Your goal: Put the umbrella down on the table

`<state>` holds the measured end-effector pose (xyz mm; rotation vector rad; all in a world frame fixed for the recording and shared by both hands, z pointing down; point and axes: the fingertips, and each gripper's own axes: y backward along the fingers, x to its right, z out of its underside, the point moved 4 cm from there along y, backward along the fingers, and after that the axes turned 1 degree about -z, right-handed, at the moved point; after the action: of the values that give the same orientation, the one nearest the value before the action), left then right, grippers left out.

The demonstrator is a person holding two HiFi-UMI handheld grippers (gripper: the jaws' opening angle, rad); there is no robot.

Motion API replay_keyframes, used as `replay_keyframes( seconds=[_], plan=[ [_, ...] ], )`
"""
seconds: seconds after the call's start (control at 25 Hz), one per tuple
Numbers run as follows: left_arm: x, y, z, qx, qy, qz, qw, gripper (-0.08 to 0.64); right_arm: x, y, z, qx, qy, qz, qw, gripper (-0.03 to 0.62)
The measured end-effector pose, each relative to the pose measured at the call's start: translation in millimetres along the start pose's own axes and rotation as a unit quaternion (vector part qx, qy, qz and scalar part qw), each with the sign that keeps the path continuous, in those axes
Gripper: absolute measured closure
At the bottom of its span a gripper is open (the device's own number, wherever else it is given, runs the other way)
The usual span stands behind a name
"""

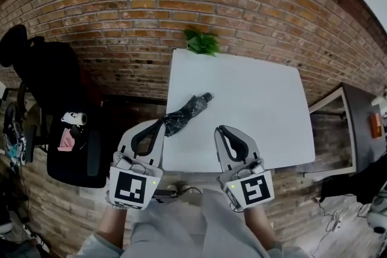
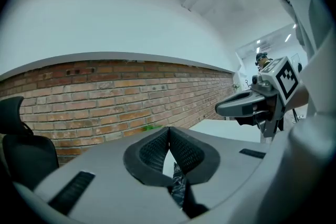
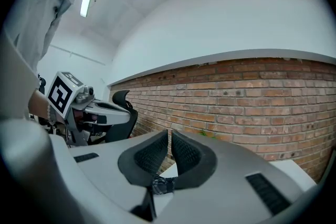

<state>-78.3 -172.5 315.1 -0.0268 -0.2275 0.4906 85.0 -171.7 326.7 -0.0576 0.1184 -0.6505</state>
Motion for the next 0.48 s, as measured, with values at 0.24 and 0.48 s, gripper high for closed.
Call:
replay_keyframes(
  seconds=[0.24, 0.48],
  plan=[
    [-7.7, 11.5, 6.4, -0.013, 0.006, -0.021, 0.9997, 0.541, -3.2, -4.1, -1.2, 0.012, 0.000, 0.003, 1.000, 0.543],
    [-7.2, 13.1, 13.5, -0.024, 0.012, -0.018, 0.9995, 0.541, -9.7, -6.8, 3.9, -0.005, 0.006, -0.009, 1.000, 0.543]
  ],
)
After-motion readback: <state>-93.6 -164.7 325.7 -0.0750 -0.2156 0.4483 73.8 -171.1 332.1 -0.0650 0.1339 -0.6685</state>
